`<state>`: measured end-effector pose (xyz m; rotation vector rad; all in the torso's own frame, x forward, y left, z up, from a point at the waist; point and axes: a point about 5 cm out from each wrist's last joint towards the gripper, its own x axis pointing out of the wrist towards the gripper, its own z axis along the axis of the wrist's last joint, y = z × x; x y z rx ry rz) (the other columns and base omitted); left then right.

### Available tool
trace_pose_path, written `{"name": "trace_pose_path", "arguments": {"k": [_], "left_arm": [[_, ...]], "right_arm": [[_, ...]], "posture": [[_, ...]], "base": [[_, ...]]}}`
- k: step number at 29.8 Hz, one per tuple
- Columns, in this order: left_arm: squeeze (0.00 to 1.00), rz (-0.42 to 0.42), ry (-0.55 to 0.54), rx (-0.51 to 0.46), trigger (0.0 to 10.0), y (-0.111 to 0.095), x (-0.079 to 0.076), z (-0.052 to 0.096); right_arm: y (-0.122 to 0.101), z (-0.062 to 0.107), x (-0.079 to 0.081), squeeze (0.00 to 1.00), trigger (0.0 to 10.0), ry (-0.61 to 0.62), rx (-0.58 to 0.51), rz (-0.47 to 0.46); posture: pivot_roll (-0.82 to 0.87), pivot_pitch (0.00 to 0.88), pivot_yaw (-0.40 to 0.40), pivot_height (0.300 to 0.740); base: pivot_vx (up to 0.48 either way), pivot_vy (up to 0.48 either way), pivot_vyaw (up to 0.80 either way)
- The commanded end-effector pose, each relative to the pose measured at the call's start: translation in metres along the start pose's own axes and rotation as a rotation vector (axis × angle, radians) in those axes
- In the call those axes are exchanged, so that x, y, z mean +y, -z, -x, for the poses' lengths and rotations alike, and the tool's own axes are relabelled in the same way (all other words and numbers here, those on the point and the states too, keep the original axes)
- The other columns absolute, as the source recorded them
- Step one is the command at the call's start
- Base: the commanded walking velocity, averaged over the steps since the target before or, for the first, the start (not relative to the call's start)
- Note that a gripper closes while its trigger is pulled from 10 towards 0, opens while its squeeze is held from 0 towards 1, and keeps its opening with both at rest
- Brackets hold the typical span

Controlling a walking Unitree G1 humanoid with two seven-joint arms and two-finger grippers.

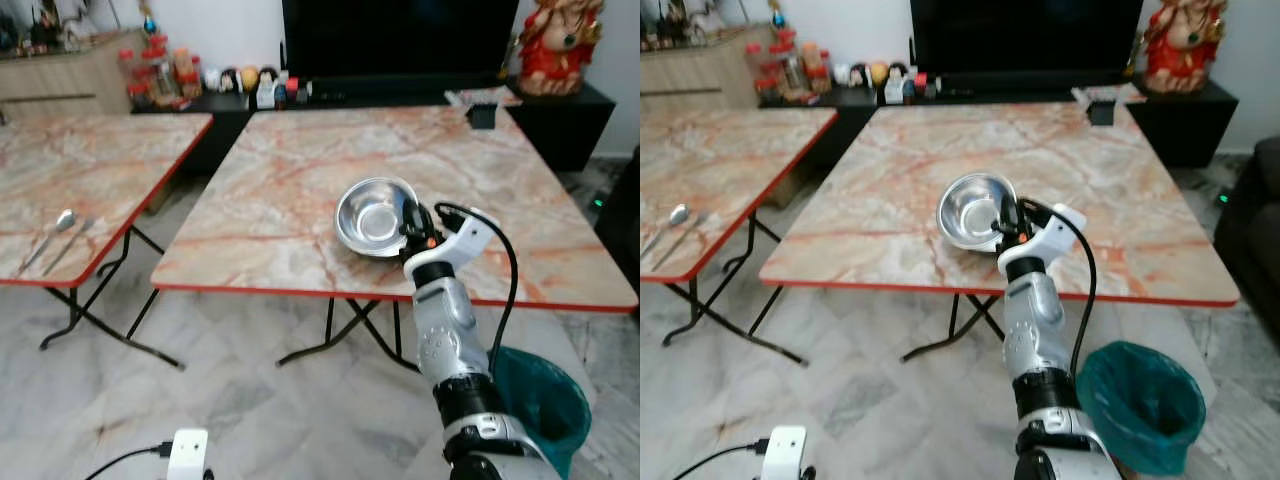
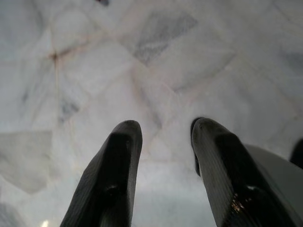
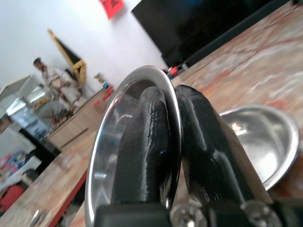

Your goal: Setting the table

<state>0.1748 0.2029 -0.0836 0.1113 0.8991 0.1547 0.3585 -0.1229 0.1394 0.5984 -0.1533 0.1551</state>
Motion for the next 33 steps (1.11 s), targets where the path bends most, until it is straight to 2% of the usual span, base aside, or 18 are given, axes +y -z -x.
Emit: {"name": "trace_pose_path", "arguments": {"k": [1, 19, 27, 33], "left_arm": [[0.0, 0.016, -0.006, -0.008, 10.0, -0.001, -0.001, 0.0], [0.0, 0.034, -0.011, -0.01, 10.0, -0.001, -0.003, 0.0], [0.0, 0.032, -0.009, -0.012, 10.0, 0.0, -0.002, 0.0], [0.0, 0.028, -0.002, -0.001, 10.0, 0.003, -0.004, 0.001]], "right_arm": [[-0.005, -0.003, 0.003, 0.0, 10.0, -0.011, -0.012, 0.006], [-0.005, -0.003, 0.003, 0.0, 10.0, -0.014, -0.007, 0.017], [-0.006, 0.001, 0.001, 0.0, 10.0, -0.018, -0.002, 0.029], [-0.011, 0.002, -0.009, 0.0, 10.0, 0.036, -0.006, 0.002]], "posture": [[0.03, 0.0, 0.059, 0.74], [0.04, 0.0, 0.053, 0.74], [0.03, 0.0, 0.055, 0.74], [0.02, 0.0, 0.059, 0.74]], "base": [[0.375, 0.0, 0.0], [0.382, 0.0, 0.0], [0.0, 0.0, 0.0], [0.0, 0.0, 0.0]]}}
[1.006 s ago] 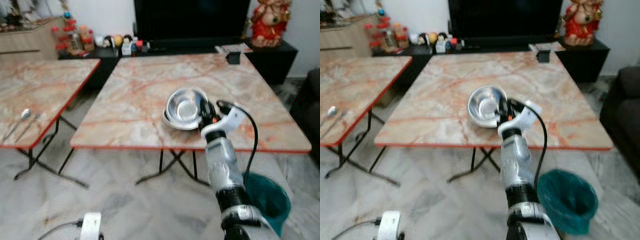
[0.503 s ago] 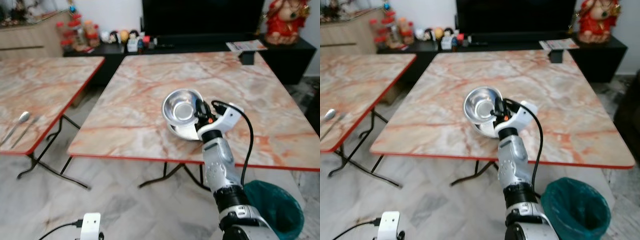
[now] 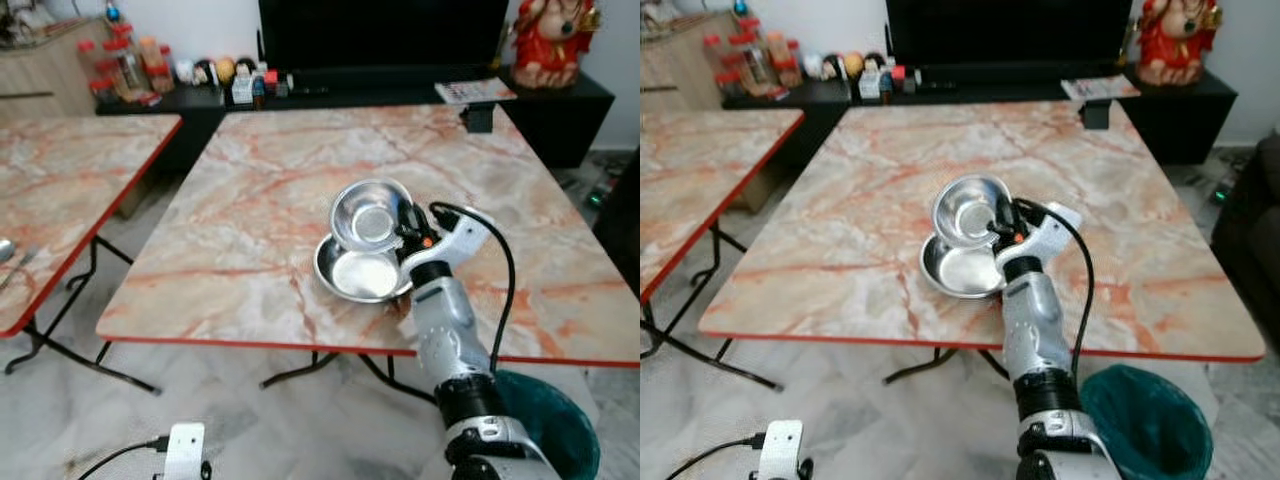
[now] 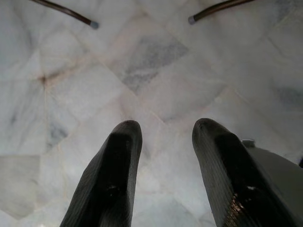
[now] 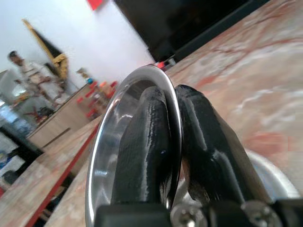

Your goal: Setting the table

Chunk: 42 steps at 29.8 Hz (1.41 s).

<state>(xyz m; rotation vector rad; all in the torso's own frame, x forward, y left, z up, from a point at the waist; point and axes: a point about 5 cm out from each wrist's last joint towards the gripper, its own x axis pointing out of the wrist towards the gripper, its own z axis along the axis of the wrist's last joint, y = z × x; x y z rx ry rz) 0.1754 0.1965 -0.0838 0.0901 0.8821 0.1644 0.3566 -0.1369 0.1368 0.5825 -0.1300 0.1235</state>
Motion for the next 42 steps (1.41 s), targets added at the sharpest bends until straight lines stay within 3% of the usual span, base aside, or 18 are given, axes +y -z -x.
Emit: {"name": "trace_pose_path", "arguments": {"k": [1, 15, 21, 23, 42], "left_arm": [[0.0, 0.004, -0.002, 0.014, 10.0, 0.0035, 0.0025, 0.0006], [0.0, 0.004, -0.012, 0.01, 10.0, 0.002, 0.0043, 0.0002], [0.0, 0.001, -0.015, 0.007, 10.0, 0.0013, 0.0041, 0.0001], [0.0, 0.001, -0.015, 0.006, 10.0, 0.0013, 0.0041, 0.0001], [0.0, -0.002, -0.022, 0.008, 10.0, 0.0019, 0.0054, 0.0002]], "right_arm": [[-0.0049, -0.0017, 0.0038, 0.0, 10.0, 0.002, -0.019, -0.016], [0.0005, -0.0034, 0.0094, 0.0, 10.0, 0.001, 0.012, -0.015], [0.0005, -0.0021, 0.0106, 0.0, 10.0, -0.02, 0.009, 0.037], [0.0019, -0.0018, 0.0106, 0.0, 10.0, -0.016, 0.013, 0.0], [0.0012, -0.0017, 0.0127, 0.0, 10.0, -0.028, 0.009, 0.025]], "posture": [[0.02, 0.0, 0.059, 0.74], [0.03, 0.0, 0.059, 0.74], [0.02, 0.0, 0.058, 0.74], [0.03, 0.001, 0.057, 0.74], [0.03, 0.003, 0.059, 0.74]], "base": [[0.0, 0.0, 0.0], [0.0, 0.0, 0.0], [0.304, 0.0, 0.37], [0.313, 0.0, 0.28], [0.326, 0.0, 0.0]]}}
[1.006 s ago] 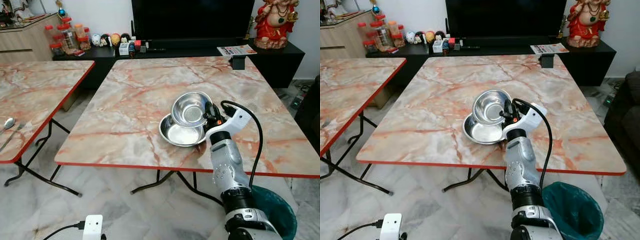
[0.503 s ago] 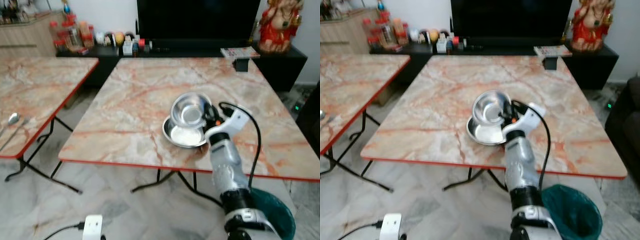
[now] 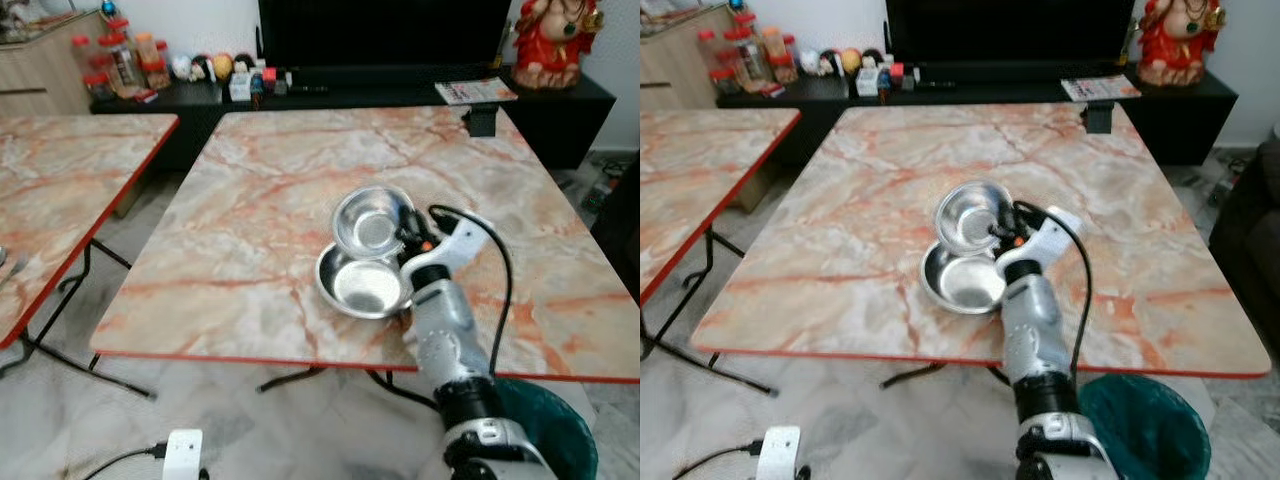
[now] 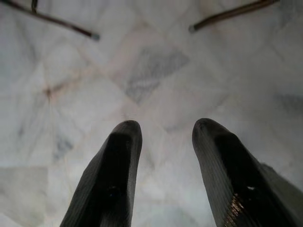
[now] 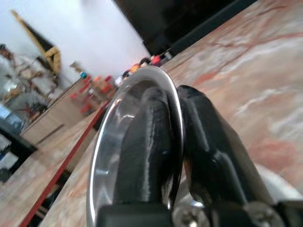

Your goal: Setting the table

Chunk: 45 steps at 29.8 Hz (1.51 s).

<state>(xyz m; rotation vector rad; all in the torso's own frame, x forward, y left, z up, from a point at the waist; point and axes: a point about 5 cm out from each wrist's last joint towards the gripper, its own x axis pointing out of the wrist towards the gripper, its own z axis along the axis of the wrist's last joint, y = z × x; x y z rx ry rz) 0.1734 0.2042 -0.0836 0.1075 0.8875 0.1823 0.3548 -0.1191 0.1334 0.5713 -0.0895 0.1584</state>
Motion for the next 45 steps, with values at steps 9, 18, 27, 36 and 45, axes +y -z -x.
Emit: {"name": "trace_pose_path", "arguments": {"k": [9, 18, 27, 36, 45], "left_arm": [[0.0, 0.006, 0.0, 0.0, 10.0, 0.0, -0.002, 0.0], [0.0, 0.005, -0.006, 0.011, 10.0, 0.002, 0.0, 0.0], [0.0, -0.006, -0.001, 0.022, 10.0, 0.008, 0.002, 0.002], [0.0, -0.014, 0.005, 0.032, 10.0, 0.013, 0.002, 0.003], [0.0, -0.022, -0.007, 0.029, 10.0, 0.013, 0.009, 0.003]], "right_arm": [[-0.01, -0.001, 0.004, 0.0, 10.0, -0.032, -0.043, 0.034], [-0.007, 0.006, 0.004, 0.0, 10.0, -0.048, -0.013, 0.032], [0.0, 0.023, 0.013, 0.0, 10.0, -0.085, 0.055, 0.015], [0.01, 0.025, 0.008, 0.0, 10.0, -0.007, 0.096, -0.038], [0.029, 0.032, 0.015, 0.0, 10.0, -0.046, 0.227, -0.046]], "posture": [[0.03, 0.005, 0.061, 0.74], [0.02, 0.014, 0.06, 0.74], [0.0, 0.029, 0.072, 0.74], [0.01, 0.023, 0.074, 0.74], [0.02, 0.002, 0.073, 0.74]], "base": [[0.343, 0.0, 0.0], [0.0, 0.0, 0.0], [0.0, 0.0, 0.0], [0.0, 0.0, 0.0], [0.0, 0.0, 0.0]]}}
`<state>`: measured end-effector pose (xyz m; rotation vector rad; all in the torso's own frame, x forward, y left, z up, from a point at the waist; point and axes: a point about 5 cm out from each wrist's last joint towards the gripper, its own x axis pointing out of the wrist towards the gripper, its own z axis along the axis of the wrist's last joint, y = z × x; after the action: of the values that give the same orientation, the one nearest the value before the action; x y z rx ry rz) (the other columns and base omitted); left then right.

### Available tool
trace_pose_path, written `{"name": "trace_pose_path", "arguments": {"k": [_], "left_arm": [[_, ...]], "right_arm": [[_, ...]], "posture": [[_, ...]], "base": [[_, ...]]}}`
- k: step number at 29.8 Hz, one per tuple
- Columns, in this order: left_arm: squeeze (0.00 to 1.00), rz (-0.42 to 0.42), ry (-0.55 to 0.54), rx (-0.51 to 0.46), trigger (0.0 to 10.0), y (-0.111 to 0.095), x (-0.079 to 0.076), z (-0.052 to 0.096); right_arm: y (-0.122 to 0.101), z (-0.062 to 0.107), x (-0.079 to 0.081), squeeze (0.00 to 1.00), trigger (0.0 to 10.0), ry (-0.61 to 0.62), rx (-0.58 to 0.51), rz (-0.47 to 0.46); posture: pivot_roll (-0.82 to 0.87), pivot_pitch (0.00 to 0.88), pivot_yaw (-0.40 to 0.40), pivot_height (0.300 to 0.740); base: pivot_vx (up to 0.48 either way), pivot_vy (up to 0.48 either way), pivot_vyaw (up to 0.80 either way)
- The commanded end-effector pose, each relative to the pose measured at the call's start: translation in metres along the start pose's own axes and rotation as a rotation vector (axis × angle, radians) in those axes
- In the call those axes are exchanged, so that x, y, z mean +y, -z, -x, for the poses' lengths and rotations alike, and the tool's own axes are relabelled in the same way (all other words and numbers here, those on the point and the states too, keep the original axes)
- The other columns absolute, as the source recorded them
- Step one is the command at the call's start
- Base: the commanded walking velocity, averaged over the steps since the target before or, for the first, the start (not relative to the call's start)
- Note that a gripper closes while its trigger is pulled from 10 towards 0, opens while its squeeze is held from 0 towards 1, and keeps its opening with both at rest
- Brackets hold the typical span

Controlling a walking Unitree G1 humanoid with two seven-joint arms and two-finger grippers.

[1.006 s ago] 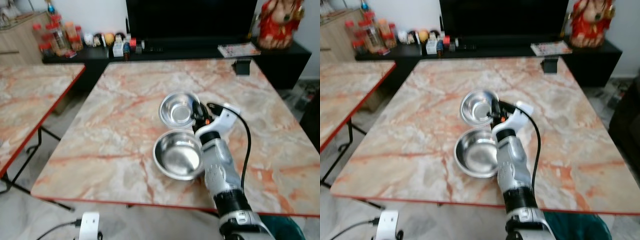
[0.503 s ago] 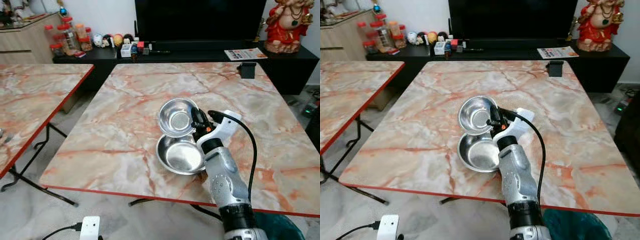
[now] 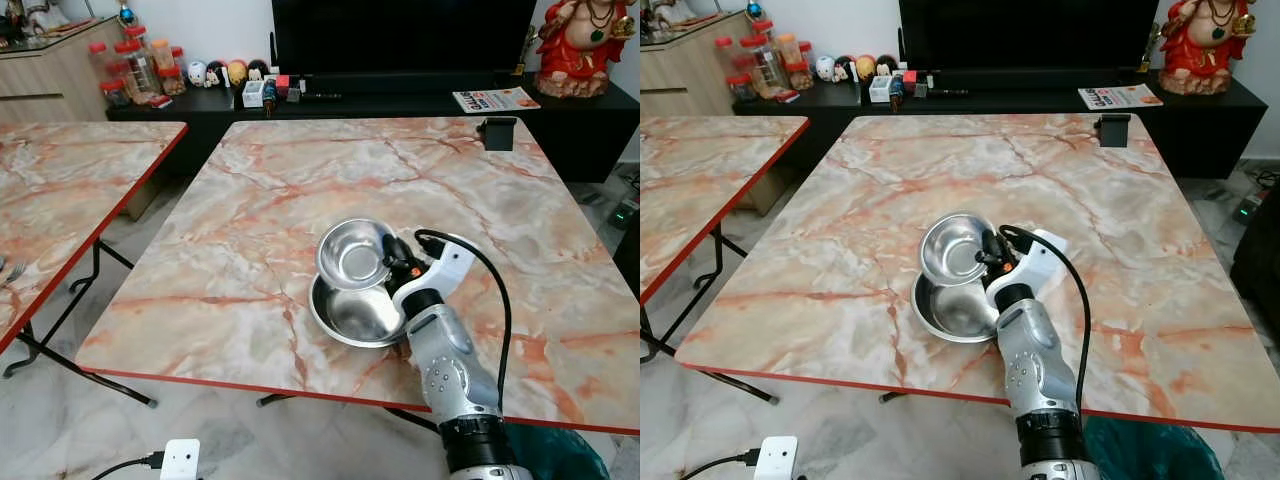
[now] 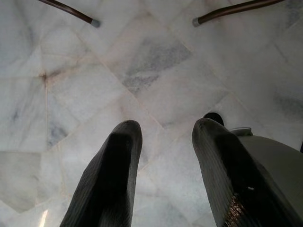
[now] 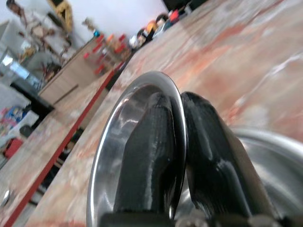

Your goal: Setting the table

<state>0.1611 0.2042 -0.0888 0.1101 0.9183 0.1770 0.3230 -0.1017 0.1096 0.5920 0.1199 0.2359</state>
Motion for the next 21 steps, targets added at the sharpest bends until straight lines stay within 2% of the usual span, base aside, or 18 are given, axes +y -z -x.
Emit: {"name": "trace_pose_path", "arguments": {"k": [1, 12, 21], "left_arm": [[0.0, -0.02, -0.009, 0.0, 10.0, 0.001, 0.009, 0.0], [0.0, -0.03, -0.014, -0.014, 10.0, -0.003, 0.011, -0.001], [0.0, -0.03, 0.002, -0.023, 10.0, -0.006, 0.008, -0.001]], "right_arm": [[0.003, 0.002, 0.009, 0.0, 10.0, -0.038, 0.024, 0.009], [0.01, 0.012, 0.001, 0.0, 10.0, 0.012, 0.072, 0.022], [-0.005, 0.016, -0.001, 0.0, 10.0, 0.044, 0.022, 0.015]], "posture": [[0.02, 0.001, 0.076, 0.74], [0.01, 0.024, 0.088, 0.74], [0.0, 0.037, 0.094, 0.74]], "base": [[0.0, 0.0, 0.0], [0.0, 0.0, 0.0], [0.0, 0.0, 0.0]]}}
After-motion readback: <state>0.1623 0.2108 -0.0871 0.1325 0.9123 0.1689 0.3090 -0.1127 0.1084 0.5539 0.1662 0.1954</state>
